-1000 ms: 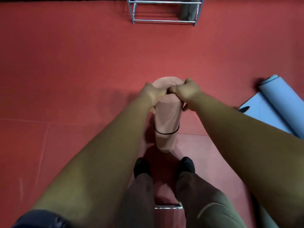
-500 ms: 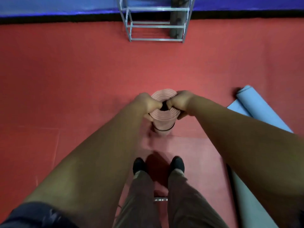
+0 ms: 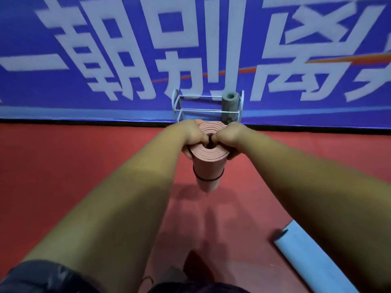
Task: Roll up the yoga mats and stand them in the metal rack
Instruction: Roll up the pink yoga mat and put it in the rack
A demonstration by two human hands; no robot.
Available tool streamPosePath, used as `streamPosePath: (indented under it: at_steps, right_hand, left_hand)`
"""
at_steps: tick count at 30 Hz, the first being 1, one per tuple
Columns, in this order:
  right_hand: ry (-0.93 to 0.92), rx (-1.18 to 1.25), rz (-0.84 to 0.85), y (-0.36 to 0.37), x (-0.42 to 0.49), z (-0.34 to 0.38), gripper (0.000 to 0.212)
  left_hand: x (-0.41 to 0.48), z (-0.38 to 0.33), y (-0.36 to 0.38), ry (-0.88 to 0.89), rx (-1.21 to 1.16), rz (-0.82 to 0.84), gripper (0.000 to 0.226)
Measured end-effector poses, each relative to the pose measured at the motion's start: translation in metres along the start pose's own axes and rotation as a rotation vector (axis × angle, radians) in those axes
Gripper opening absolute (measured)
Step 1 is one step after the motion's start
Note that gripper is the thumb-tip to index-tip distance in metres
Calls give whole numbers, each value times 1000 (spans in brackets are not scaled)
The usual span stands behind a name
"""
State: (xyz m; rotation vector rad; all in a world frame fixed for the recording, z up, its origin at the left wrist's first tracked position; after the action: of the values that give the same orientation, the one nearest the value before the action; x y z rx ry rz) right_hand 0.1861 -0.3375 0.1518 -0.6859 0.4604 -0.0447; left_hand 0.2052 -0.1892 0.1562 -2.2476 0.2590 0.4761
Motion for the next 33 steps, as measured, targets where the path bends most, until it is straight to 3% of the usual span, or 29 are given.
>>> streamPosePath:
  at_steps: [5, 12, 17, 20, 22, 25, 33]
  right_hand:
    - [37, 44, -36, -24, 30, 29, 25]
    - [164, -16, 159, 4, 106, 49, 49]
    - [75, -50, -43, -12, 169, 116, 44]
    - [70, -56, -125, -21, 203, 157, 42]
    - [71, -75, -170, -29, 227, 182, 48]
    - [65, -57, -247, -47, 265, 216, 51]
    - [-8, 26, -388, -118, 344, 294, 43]
  left_hand:
    - [23, -31, -36, 23, -30, -110, 58]
    - [102, -31, -62, 30, -45, -107, 39]
    - [187, -36, -105, 45, -90, -60, 39]
    - [238, -45, -136, 47, -113, -12, 63]
    - [270, -55, -157, 53, -98, -8, 65]
    - [313, -73, -191, 58, -100, -84, 53]
    - [397, -147, -258, 147, -221, -272, 63]
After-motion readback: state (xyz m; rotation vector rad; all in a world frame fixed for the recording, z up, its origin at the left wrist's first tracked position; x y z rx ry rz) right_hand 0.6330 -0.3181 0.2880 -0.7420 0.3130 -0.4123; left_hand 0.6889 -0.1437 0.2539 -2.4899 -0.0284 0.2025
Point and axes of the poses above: each hand's wrist, its own x-axis towards the middle knuckle, its own y-axis out of the palm, z = x × y, the point moved 9 cm from there along x, towards the middle knuckle, and after that the axes turned 11 degrees about -z, right-handed, at the moved point
